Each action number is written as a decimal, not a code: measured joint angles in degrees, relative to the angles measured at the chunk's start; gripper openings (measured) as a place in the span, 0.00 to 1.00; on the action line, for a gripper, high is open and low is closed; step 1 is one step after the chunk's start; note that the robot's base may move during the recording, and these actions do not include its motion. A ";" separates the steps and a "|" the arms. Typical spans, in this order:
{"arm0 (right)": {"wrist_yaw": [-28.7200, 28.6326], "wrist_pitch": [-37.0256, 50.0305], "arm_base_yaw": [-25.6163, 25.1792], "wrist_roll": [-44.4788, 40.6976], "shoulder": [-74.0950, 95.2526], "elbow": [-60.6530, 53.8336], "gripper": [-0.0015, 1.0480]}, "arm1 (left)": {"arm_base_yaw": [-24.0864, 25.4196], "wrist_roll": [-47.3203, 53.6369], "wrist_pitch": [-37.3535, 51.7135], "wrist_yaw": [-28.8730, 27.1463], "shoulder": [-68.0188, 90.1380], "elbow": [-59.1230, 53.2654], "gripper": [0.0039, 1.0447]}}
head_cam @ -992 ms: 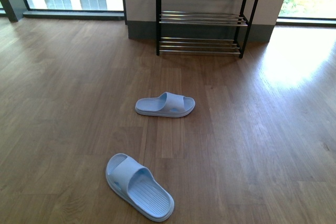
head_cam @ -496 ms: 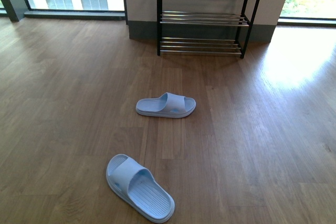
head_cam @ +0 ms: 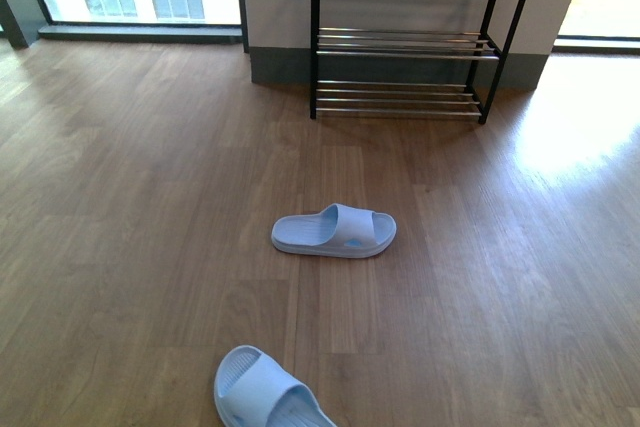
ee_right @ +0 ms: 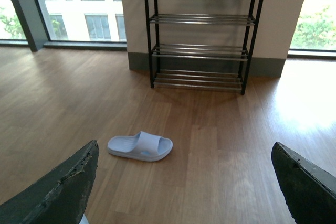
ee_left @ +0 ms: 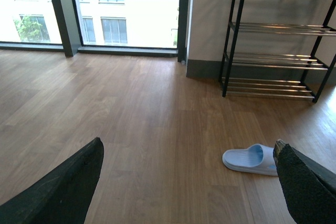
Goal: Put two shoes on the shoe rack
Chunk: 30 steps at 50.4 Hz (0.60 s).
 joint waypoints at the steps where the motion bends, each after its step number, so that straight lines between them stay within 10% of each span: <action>1: -0.02 0.00 0.00 0.00 -0.02 0.00 0.91 | 0.00 0.00 0.00 0.00 0.00 0.00 0.91; 30: 1.55 3.32 1.01 -0.20 1.49 -0.02 0.91 | 0.00 0.00 -0.02 -0.09 0.00 0.00 0.91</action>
